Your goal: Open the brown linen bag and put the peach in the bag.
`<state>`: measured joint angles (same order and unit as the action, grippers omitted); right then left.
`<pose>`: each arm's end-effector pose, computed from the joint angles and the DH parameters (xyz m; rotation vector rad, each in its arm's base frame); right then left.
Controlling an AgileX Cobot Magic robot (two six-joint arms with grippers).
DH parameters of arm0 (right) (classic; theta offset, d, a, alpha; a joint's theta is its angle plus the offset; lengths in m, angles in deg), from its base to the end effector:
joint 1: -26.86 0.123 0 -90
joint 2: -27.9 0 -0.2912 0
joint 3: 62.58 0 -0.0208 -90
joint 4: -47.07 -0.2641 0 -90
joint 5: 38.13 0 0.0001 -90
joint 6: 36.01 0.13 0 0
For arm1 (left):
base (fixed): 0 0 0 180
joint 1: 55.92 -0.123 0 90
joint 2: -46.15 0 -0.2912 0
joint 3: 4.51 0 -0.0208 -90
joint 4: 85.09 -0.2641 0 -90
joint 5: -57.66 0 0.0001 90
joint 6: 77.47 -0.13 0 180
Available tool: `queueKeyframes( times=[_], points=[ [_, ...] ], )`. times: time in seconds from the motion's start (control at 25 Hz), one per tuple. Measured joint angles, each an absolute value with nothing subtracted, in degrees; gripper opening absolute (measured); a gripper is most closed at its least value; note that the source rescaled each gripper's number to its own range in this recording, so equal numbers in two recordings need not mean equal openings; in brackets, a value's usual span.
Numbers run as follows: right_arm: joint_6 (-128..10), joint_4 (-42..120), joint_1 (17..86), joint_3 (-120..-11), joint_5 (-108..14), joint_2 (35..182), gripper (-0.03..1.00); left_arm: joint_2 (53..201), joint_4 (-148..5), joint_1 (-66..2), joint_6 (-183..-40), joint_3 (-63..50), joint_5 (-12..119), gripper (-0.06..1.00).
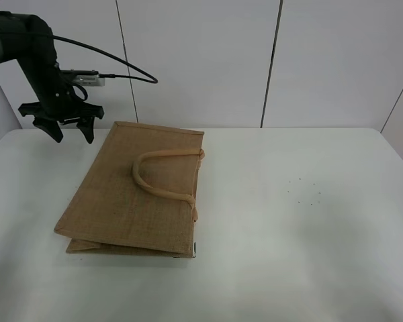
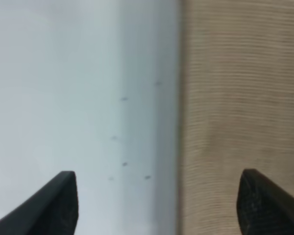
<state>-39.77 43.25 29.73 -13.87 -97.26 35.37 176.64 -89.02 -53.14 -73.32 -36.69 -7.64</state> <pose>0.0360 0.0093 0.2697 -0.1184 2.0080 0.0695 0.4899 -0.0157 0.2024 -0.0060 2.8514 0.0698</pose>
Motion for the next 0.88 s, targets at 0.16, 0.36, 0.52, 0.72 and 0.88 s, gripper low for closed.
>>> queueKeyframes(
  times=[0.16, 0.36, 0.52, 0.72, 0.88],
  points=[
    [-39.8, 43.3, 29.7, -13.9, -97.3, 35.4, 1.0, 174.9, -86.4, -53.7, -74.6, -36.5, -8.4, 1.0],
    [-39.8, 43.3, 29.7, -13.9, -97.3, 35.4, 1.0, 167.7, -85.9, -53.7, -75.0, -32.1, -9.1, 1.0],
    [-39.8, 43.3, 29.7, -13.9, -97.3, 35.4, 1.0, 160.5, -86.0, -53.7, -75.2, -26.0, -9.2, 1.0],
    [-39.8, 43.3, 29.7, -13.9, -97.3, 35.4, 1.0, 149.2, -85.8, -53.7, -75.3, -15.2, -9.2, 1.0],
    [-39.8, 43.3, 29.7, -13.9, -97.3, 35.4, 1.0, 138.5, -85.9, -53.7, -75.4, -3.3, -9.2, 1.0]
  ],
)
